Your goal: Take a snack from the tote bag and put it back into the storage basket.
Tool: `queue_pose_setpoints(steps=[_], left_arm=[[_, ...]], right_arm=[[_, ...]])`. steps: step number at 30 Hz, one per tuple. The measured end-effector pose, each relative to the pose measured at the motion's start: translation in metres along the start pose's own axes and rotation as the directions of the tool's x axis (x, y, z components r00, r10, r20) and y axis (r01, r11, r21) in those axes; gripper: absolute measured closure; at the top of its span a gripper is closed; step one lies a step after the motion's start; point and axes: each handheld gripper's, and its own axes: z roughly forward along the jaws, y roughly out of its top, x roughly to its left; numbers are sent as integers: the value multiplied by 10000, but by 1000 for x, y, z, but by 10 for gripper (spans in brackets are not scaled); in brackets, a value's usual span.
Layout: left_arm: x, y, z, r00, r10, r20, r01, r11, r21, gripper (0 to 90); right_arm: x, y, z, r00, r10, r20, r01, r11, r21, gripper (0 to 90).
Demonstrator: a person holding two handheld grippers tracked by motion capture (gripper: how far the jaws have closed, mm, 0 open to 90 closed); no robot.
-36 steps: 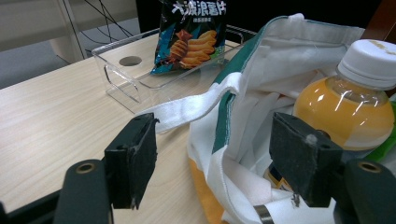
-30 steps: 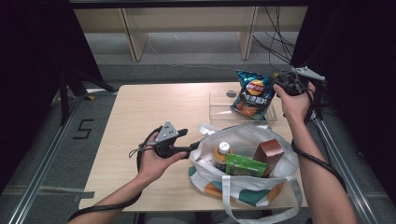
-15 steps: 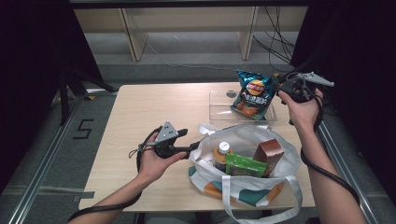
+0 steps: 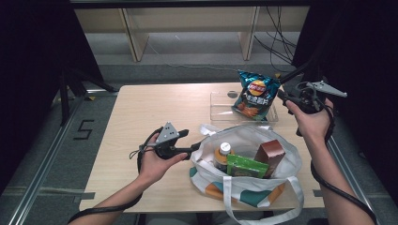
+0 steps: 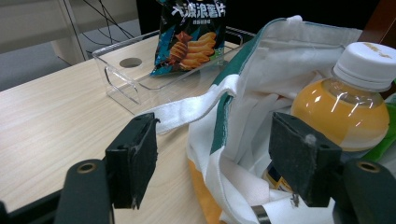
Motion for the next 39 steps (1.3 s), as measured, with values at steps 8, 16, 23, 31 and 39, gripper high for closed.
queue_pose_setpoints(steps=[8,16,23,31,39], left_arm=[[1,0,0,10000,-20,-14,20,10000,21,320],[1,0,-1,10000,-19,-21,19,10000,13,320],[0,-1,0,10000,-46,-48,46,10000,31,320],[1,1,0,10000,-19,-52,19,10000,-7,321],[1,1,0,10000,-17,-49,17,10000,-5,320]], right_arm=[[12,-12,-28,9998,-26,-193,31,9998,220,396],[23,-26,-49,9979,-159,-625,173,9996,218,386],[26,-33,-68,9973,-216,-708,218,9998,15,380],[33,-42,-86,9953,-405,-877,396,9991,-118,371],[41,-50,-99,9938,-224,-1091,232,9997,61,358]])
